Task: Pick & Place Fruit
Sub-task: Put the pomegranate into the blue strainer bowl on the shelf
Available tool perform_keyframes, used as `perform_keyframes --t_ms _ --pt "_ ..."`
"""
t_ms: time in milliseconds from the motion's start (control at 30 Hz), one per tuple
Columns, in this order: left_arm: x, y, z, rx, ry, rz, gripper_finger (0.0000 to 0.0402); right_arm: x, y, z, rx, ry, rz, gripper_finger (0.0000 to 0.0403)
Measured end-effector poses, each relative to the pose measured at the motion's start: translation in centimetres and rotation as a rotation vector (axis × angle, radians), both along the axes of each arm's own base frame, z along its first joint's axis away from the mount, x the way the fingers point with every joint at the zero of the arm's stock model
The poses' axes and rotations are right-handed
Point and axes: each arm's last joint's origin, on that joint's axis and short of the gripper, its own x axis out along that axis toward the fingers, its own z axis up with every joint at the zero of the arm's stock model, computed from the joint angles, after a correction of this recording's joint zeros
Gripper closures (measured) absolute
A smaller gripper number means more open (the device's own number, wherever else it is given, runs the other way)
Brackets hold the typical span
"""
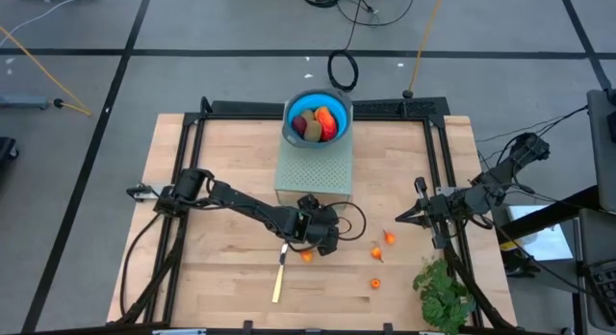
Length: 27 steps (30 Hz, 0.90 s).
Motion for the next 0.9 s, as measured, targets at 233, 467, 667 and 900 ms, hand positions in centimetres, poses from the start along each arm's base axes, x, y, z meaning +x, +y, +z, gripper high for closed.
perform_keyframes --t_ms 233,467,667,900 --pt "0.1 0.6 0.0 0.014 -0.014 0.044 0.0016 0.0 0.0 0.0 0.000 0.000 0.000 0.0403" --pt "-0.1 1.2 -0.3 0.003 -0.028 0.122 0.0016 0.0 0.0 0.0 0.000 0.000 0.000 0.0403" --pt "-0.1 1.2 -0.3 -0.003 -0.035 0.126 0.0016 0.0 0.0 0.0 -0.001 0.000 0.000 0.0403" --pt "0.4 1.2 -2.6 -0.030 0.005 0.114 0.0016 0.0 0.0 0.0 0.008 0.002 -0.001 0.0403"
